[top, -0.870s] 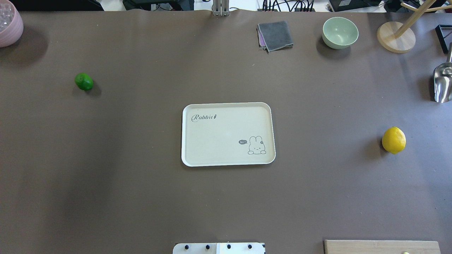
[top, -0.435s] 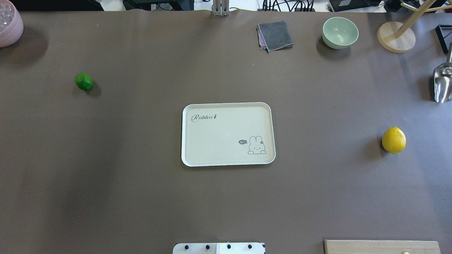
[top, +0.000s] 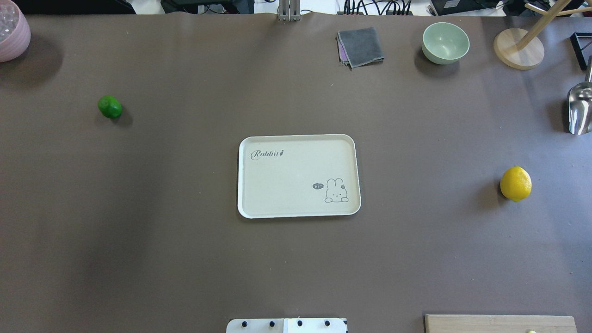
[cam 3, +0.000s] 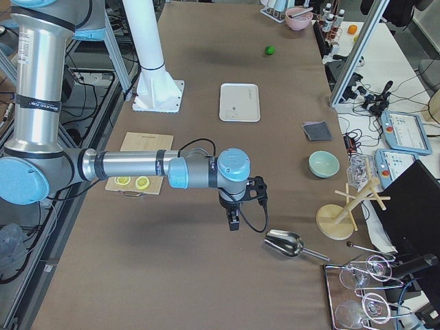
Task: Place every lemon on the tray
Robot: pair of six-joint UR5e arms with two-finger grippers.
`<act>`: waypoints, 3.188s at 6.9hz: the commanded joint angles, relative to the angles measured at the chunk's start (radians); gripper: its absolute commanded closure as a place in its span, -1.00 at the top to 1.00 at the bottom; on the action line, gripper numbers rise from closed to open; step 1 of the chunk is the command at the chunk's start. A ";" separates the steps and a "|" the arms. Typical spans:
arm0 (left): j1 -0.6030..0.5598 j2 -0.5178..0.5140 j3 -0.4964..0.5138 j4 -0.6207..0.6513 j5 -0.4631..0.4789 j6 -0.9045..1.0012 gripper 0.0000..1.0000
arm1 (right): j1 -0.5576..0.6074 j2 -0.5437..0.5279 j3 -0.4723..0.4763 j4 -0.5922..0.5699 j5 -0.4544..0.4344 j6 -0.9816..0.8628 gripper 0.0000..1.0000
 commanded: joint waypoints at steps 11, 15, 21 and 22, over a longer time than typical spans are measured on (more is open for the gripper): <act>0.297 -0.248 0.180 -0.447 0.103 -0.013 0.97 | -0.356 0.219 -0.009 0.357 -0.165 0.609 1.00; 0.434 -0.375 0.406 -0.460 0.145 -0.175 0.97 | -0.410 0.247 -0.008 0.359 -0.204 0.701 1.00; 0.581 -0.456 0.536 -0.563 0.332 -0.351 0.96 | -0.410 0.235 -0.006 0.362 -0.207 0.691 1.00; 0.581 -0.456 0.551 -0.578 0.332 -0.351 0.96 | -0.410 0.235 -0.005 0.362 -0.215 0.691 1.00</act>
